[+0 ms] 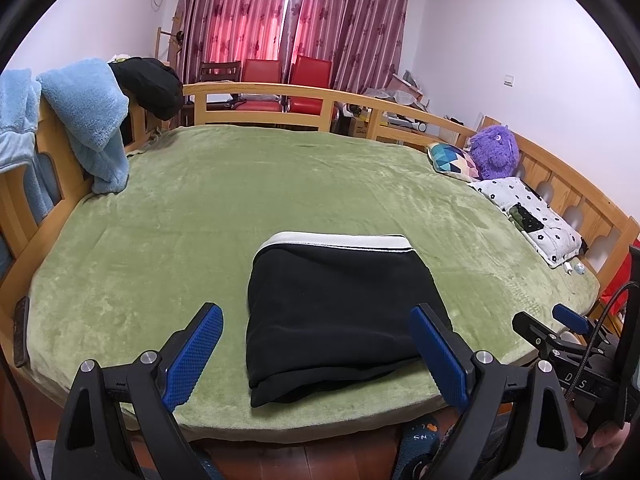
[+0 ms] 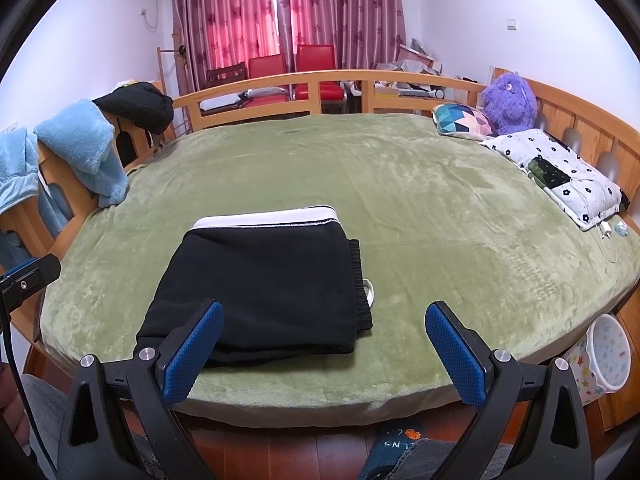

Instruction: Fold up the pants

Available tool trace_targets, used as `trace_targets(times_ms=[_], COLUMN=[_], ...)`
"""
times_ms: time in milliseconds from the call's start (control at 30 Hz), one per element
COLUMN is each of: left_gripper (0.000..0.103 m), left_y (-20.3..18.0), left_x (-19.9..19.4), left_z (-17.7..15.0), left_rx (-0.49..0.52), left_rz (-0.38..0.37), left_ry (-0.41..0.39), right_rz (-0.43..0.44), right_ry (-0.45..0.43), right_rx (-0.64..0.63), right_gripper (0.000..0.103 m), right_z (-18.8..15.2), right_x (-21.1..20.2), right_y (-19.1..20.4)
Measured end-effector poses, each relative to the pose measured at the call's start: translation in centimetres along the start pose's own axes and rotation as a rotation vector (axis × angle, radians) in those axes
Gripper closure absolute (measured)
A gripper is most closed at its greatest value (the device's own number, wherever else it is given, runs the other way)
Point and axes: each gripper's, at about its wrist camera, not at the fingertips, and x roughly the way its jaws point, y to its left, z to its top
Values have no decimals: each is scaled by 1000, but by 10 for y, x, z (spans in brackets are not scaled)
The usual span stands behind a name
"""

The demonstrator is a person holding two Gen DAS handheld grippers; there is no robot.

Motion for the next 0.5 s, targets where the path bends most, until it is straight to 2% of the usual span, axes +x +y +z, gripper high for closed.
trace_targets(times_ms=[500], left_gripper=[8], left_y=[0], left_x=[-1], left_z=[-2], left_rx=[-1], left_rz=[5], left_ry=[-1], right_rz=[0], right_ry=[2], right_rx=[2], right_gripper=[3], right_z=[0], right_x=[-1], right_y=[3])
